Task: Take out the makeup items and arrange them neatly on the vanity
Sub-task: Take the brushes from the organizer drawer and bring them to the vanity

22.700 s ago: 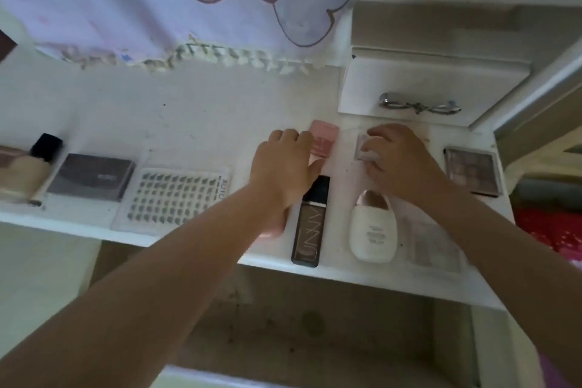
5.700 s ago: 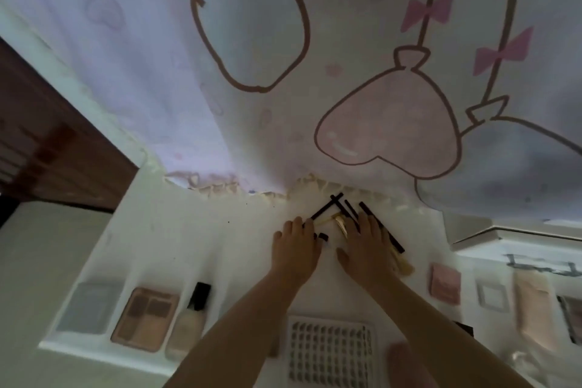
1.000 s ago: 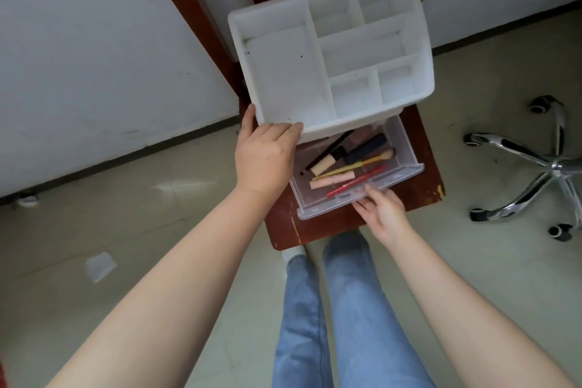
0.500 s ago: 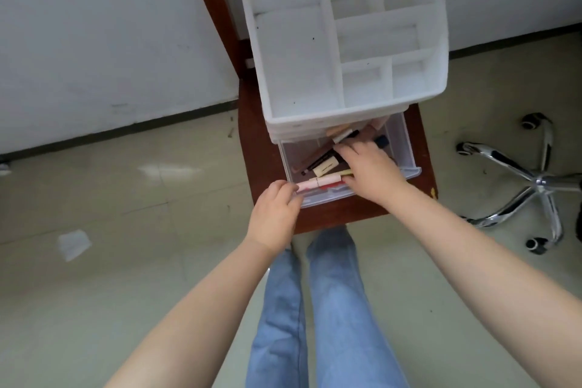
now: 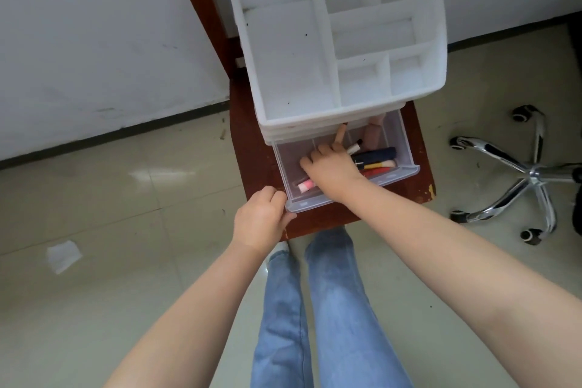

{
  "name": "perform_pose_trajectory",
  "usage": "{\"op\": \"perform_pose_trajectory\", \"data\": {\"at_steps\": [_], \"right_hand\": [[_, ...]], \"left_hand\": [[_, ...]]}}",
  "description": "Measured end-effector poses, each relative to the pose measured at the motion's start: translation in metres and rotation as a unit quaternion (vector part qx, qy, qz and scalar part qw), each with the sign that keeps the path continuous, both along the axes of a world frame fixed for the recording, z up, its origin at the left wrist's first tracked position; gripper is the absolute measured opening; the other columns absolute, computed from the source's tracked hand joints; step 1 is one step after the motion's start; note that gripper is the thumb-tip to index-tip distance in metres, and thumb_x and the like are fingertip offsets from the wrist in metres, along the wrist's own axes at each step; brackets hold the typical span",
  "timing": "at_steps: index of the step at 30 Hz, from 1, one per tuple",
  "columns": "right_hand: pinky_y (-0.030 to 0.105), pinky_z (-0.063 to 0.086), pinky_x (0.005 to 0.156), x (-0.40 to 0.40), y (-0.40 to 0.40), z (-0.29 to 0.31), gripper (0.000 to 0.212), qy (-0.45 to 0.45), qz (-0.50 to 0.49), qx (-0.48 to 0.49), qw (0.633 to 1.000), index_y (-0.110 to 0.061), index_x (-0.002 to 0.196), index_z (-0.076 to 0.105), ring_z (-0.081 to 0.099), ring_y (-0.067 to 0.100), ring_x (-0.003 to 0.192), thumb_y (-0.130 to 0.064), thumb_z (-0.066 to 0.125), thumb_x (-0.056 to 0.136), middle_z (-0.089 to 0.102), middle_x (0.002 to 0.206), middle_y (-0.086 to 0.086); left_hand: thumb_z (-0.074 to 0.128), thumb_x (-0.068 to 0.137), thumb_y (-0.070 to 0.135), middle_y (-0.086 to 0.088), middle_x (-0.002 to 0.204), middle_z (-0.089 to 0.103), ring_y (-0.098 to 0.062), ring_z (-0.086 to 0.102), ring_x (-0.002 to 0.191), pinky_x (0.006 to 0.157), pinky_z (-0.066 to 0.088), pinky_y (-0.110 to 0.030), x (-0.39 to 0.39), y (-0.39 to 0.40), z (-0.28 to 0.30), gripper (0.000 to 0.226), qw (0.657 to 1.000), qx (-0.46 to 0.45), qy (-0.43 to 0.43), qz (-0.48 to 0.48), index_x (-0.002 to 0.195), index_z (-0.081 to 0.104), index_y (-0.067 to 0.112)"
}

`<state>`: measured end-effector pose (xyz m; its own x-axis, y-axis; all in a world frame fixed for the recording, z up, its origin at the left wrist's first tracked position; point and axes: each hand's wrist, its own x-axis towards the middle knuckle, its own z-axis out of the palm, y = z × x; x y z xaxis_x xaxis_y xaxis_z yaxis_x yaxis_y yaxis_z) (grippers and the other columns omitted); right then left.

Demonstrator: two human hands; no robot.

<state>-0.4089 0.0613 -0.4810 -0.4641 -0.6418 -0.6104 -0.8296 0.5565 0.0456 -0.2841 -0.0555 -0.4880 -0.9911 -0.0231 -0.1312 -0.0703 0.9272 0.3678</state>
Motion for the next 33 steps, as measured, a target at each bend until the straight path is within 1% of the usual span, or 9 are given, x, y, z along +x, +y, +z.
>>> {"op": "perform_pose_trajectory", "data": {"at_steps": [3,6,10,13,16,22,26,27,33], "right_hand": [[0.044,0.041,0.094,-0.005,0.003,0.0,0.027,0.034,0.0,-0.095,0.995,-0.005,0.099,0.063,0.06,0.033,0.095,-0.007,0.066,0.072,0.065,0.097,0.014],[0.039,0.043,0.079,-0.005,0.014,0.004,0.03,-0.036,-0.059,-0.129,0.989,-0.003,0.104,0.059,0.058,0.036,0.093,0.002,0.059,0.074,0.06,0.101,0.017],[0.027,0.043,0.05,0.0,0.036,0.009,0.041,-0.028,-0.084,-0.249,0.964,-0.006,0.071,0.062,0.056,0.029,0.054,0.005,0.081,0.036,0.056,0.065,0.012],[0.028,0.044,0.051,0.006,0.046,0.012,0.029,-0.039,-0.108,-0.335,0.935,-0.002,0.068,0.06,0.056,0.03,0.054,0.01,0.07,0.043,0.056,0.065,0.014],[0.029,0.046,0.055,0.009,0.055,0.022,0.013,0.005,-0.185,-0.417,0.89,-0.001,0.068,0.06,0.059,0.031,0.058,-0.001,0.048,0.062,0.059,0.067,0.014],[0.012,0.028,0.055,0.016,0.092,0.054,0.018,0.109,-0.532,-0.497,0.677,-0.011,0.064,0.048,0.035,0.006,0.061,0.003,0.057,0.07,0.042,0.061,-0.007],[0.022,0.036,0.064,0.023,0.118,0.042,0.026,0.011,-0.768,-0.391,0.508,-0.019,0.062,0.047,0.05,0.022,0.069,0.0,0.058,0.077,0.05,0.064,0.002],[0.023,0.037,0.065,0.025,0.121,0.035,0.023,-0.02,-0.788,-0.366,0.494,-0.019,0.067,0.05,0.052,0.023,0.071,0.0,0.057,0.077,0.053,0.069,0.003],[0.03,0.044,0.074,0.021,0.119,0.015,0.02,-0.087,-0.749,-0.295,0.587,-0.012,0.091,0.061,0.055,0.027,0.079,-0.001,0.057,0.075,0.058,0.081,0.006]], "left_hand": [[0.084,0.056,0.034,-0.004,0.058,0.054,-0.022,0.057,0.045,0.029,0.032,-0.018,0.001,-0.002,-0.002,0.036,1.0,-0.005,0.014,-0.003,0.058,0.057,0.01],[0.09,0.046,0.03,-0.003,0.057,0.055,-0.021,0.057,0.045,0.029,0.033,-0.018,0.001,-0.002,-0.002,0.04,1.0,-0.002,0.008,-0.01,0.057,0.058,0.01],[0.086,0.055,0.033,-0.003,0.06,0.056,-0.021,0.058,0.047,0.031,0.034,-0.018,0.003,-0.001,-0.004,0.035,0.999,0.018,0.024,-0.019,0.061,0.059,0.01],[0.054,0.074,0.045,-0.001,0.06,0.056,-0.019,0.058,0.047,0.032,0.035,-0.019,0.001,0.001,-0.003,0.036,0.999,0.013,0.038,-0.019,0.062,0.061,0.012],[0.046,0.079,0.039,-0.004,0.062,0.057,-0.021,0.058,0.049,0.034,0.039,-0.02,0.001,0.002,0.002,0.036,0.998,0.032,0.047,-0.018,0.065,0.062,0.009],[0.045,0.081,0.021,-0.009,0.068,0.059,-0.028,0.059,0.056,0.039,0.045,-0.025,-0.031,0.017,0.021,0.023,0.995,0.06,0.047,-0.06,0.077,0.062,0.007],[0.051,0.089,0.023,-0.014,0.103,0.058,-0.033,0.056,0.096,0.072,0.049,-0.037,-0.076,0.046,0.026,0.028,0.986,0.023,-0.143,-0.077,0.111,0.055,0.006],[0.052,0.09,0.025,-0.014,0.112,0.056,-0.032,0.053,0.104,0.08,0.048,-0.039,-0.086,0.054,0.022,0.034,0.979,0.005,-0.19,-0.075,0.119,0.05,0.008],[0.052,0.09,0.022,-0.01,0.119,0.058,-0.031,0.058,0.104,0.084,0.049,-0.039,-0.113,0.071,0.001,0.031,0.94,-0.023,-0.31,-0.138,0.119,0.056,0.012]]}}
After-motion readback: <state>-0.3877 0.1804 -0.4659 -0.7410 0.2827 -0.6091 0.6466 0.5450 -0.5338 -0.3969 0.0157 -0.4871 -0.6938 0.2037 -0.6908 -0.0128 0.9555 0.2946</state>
